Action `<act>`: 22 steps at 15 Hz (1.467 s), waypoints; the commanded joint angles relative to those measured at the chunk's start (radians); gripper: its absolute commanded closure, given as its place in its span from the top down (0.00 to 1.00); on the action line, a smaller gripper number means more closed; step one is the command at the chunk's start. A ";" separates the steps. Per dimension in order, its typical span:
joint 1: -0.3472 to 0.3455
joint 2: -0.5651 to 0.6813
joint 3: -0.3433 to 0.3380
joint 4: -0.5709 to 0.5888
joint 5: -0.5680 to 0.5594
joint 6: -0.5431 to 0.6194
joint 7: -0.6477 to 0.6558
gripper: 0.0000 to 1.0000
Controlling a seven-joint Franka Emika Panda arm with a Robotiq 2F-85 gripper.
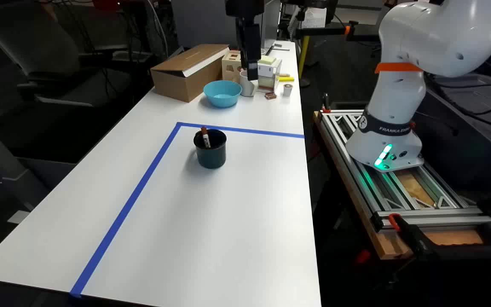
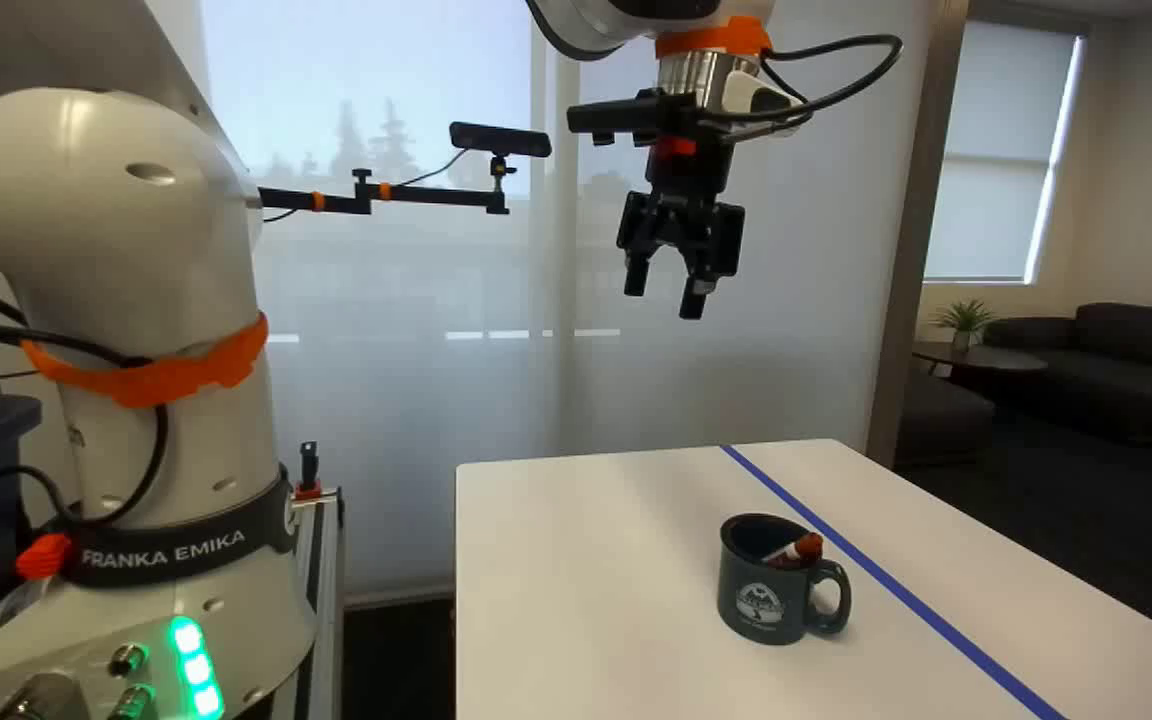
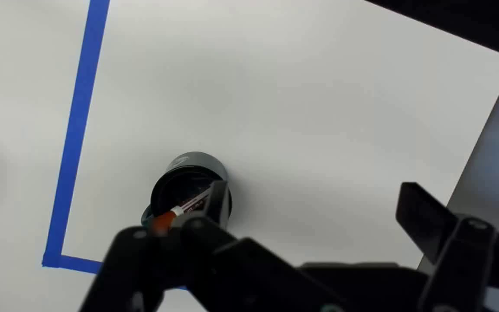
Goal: Put the marker on the table
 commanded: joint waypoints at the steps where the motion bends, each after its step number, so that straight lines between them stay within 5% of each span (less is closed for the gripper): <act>1: -0.009 0.000 0.008 0.001 0.004 -0.002 -0.003 1.00; 10: -0.014 0.006 0.019 -0.008 -0.011 0.017 0.023 1.00; 22: -0.141 0.122 0.178 -0.102 -0.152 0.398 0.716 1.00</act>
